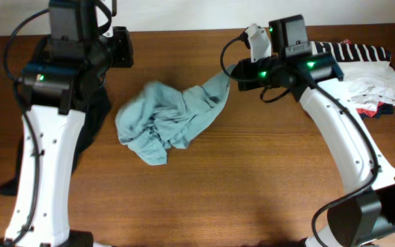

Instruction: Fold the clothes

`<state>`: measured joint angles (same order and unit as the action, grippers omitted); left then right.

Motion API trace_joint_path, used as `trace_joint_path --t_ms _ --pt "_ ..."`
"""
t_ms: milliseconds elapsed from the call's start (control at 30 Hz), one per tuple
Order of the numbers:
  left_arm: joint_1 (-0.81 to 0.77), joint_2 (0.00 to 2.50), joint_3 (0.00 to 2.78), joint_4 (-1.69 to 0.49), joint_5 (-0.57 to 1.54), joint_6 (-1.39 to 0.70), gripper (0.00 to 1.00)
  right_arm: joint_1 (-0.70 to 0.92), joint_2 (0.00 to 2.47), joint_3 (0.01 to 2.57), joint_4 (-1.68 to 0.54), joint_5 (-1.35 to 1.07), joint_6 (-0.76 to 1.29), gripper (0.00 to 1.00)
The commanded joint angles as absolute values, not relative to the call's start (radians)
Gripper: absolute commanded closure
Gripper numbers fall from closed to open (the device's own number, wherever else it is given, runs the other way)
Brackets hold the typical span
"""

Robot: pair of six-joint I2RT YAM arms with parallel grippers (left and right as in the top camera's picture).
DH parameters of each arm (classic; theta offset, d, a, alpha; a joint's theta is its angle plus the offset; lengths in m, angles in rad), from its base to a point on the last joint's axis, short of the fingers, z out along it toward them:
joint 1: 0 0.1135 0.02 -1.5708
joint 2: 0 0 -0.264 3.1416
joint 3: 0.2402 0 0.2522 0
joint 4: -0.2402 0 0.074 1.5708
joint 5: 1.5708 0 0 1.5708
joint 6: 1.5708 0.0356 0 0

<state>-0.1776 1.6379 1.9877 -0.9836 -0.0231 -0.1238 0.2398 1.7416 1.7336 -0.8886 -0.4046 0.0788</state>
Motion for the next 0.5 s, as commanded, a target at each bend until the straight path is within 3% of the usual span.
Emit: trace_joint_path --t_ms 0,300,467 --pt "-0.18 1.668 1.992 -0.983 -0.08 -0.112 0.61 0.24 1.698 1.836 -0.934 -0.329 0.009 0.96" --pt "-0.181 1.68 1.991 -1.031 0.001 -0.11 0.62 0.24 1.699 1.89 -1.01 -0.302 -0.004 0.96" --pt "-0.182 1.726 1.99 -1.068 0.246 0.035 0.62 0.24 1.699 1.891 -1.036 -0.302 -0.004 0.96"
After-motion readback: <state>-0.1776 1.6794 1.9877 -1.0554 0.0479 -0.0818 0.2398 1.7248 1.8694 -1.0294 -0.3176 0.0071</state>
